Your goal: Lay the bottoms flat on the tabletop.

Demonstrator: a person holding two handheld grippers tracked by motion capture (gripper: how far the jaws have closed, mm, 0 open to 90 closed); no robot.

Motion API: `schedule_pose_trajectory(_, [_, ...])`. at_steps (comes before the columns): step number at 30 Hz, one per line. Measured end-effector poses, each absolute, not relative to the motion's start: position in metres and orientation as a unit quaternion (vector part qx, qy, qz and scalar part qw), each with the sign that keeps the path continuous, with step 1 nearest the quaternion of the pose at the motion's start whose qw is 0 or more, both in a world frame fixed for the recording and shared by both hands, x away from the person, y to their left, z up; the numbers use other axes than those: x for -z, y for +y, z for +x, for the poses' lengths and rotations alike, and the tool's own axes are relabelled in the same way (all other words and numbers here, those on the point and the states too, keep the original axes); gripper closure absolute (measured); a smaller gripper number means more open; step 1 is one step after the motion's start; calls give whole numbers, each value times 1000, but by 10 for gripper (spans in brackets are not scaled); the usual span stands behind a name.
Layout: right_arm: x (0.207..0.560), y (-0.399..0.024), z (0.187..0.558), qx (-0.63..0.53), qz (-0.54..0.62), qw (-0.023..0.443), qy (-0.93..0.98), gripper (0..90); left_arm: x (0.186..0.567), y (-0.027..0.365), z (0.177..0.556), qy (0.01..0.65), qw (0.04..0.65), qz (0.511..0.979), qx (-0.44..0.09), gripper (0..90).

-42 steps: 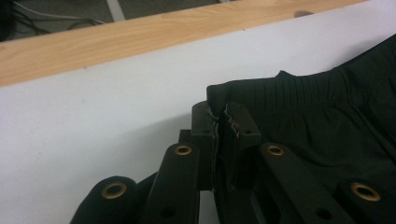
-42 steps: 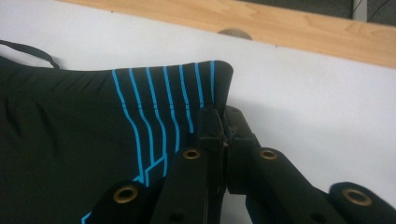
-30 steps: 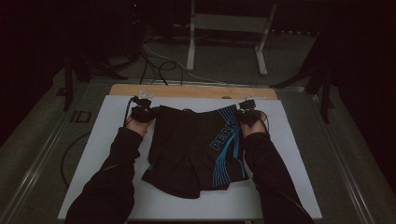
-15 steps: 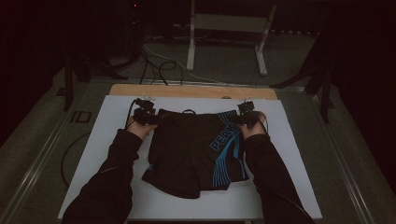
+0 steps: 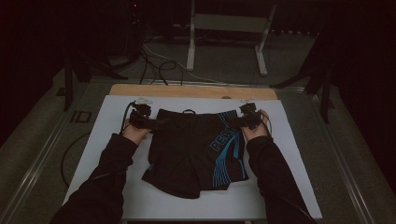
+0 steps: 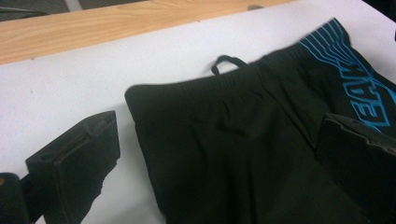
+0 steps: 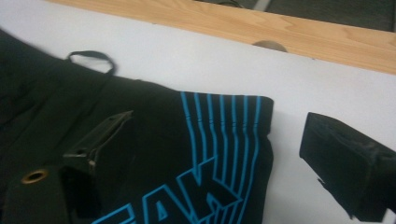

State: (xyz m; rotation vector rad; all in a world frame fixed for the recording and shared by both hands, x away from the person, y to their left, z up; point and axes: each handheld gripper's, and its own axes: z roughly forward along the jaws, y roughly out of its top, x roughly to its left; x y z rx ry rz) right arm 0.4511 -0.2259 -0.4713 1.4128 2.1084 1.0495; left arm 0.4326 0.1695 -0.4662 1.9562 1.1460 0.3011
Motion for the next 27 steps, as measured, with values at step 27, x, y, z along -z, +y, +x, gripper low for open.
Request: schedule_pose_trajectory(27, [460,-226,388,-438,417,170,778,101,449,195,353,367,469,797,-97,18])
